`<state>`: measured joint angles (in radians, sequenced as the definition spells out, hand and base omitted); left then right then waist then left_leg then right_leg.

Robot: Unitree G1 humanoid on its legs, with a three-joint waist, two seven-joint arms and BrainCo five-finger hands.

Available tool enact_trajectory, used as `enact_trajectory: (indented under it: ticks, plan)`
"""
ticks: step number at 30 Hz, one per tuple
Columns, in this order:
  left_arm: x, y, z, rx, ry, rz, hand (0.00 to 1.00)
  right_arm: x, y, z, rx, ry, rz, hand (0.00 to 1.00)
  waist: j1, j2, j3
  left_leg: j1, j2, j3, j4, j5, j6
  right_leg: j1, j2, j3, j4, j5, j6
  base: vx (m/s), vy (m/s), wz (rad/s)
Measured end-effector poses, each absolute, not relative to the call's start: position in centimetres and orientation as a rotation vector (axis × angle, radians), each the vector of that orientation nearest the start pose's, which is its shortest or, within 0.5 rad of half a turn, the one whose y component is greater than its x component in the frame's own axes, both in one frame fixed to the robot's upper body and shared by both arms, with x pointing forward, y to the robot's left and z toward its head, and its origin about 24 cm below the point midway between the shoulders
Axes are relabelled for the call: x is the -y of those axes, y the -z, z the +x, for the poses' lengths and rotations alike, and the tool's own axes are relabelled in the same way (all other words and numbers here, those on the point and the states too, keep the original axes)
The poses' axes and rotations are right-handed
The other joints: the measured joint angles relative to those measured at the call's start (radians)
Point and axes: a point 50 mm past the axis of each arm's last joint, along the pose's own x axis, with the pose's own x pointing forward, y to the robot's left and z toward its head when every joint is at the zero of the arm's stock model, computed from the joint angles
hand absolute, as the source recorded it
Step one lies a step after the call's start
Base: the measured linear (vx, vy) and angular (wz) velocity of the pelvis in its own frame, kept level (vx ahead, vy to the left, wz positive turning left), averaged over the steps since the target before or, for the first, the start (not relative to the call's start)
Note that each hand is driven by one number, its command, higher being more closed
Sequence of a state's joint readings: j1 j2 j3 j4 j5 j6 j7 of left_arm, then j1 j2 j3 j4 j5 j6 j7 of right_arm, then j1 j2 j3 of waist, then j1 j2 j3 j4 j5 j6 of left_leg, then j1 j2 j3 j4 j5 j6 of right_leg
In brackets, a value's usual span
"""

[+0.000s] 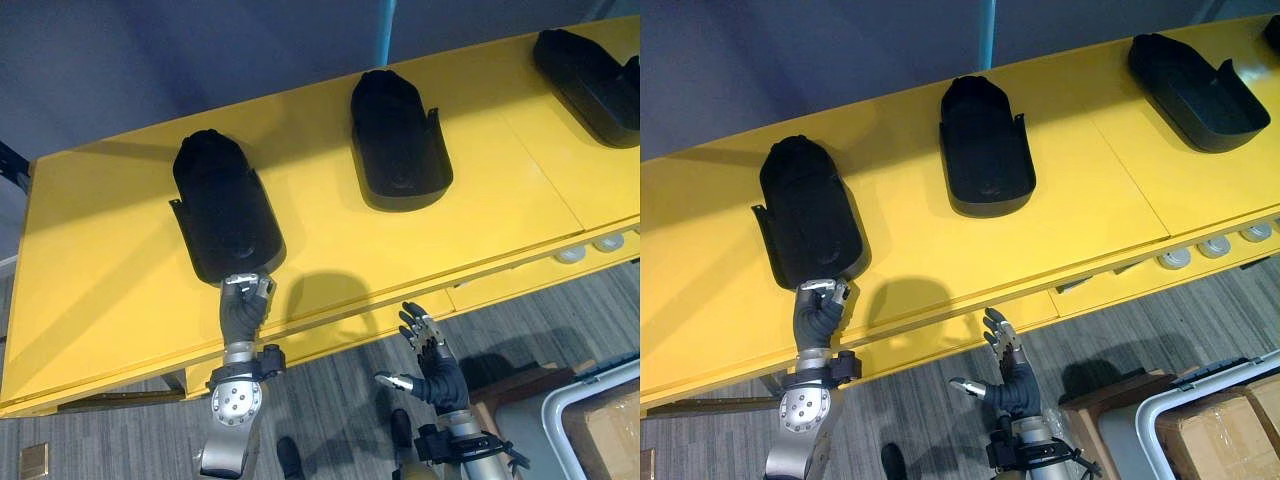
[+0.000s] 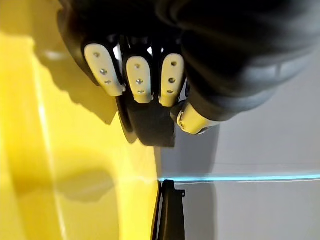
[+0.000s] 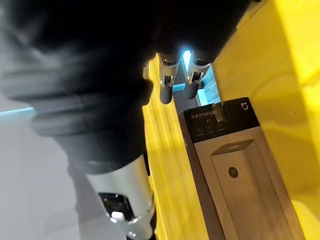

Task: Walk over and take plastic housings, then place them on the shelf

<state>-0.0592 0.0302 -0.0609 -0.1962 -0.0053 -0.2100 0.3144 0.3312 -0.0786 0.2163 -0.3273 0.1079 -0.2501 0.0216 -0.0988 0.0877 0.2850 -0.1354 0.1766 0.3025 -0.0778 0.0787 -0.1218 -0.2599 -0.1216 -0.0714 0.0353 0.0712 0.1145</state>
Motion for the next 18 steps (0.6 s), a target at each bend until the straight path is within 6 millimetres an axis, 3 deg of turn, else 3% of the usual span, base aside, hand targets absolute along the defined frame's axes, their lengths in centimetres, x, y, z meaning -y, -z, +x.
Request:
enact_trajectory:
  ticks: [13, 18]
  plan:
    - [-18.1, -12.5, 25.2, 0.479, -0.424, -0.055, 1.00, 12.7, -6.7, 18.1, 0.222, -0.134, 0.119, 0.00, 0.000, -0.001, 0.000, 0.018, 0.005, 0.009, -0.007, -0.005, -0.005, 0.016, 0.007, 0.004, -0.015, 0.001, 0.000, 0.00, 0.001, -0.01]
    - [-18.1, -12.4, 25.2, 0.478, -0.436, -0.061, 1.00, 12.8, -6.7, 18.1, 0.221, -0.130, 0.120, 0.00, 0.001, -0.001, 0.000, 0.029, 0.008, 0.010, -0.007, -0.006, -0.007, 0.028, 0.010, 0.004, -0.018, 0.001, -0.001, 0.00, 0.000, 0.00]
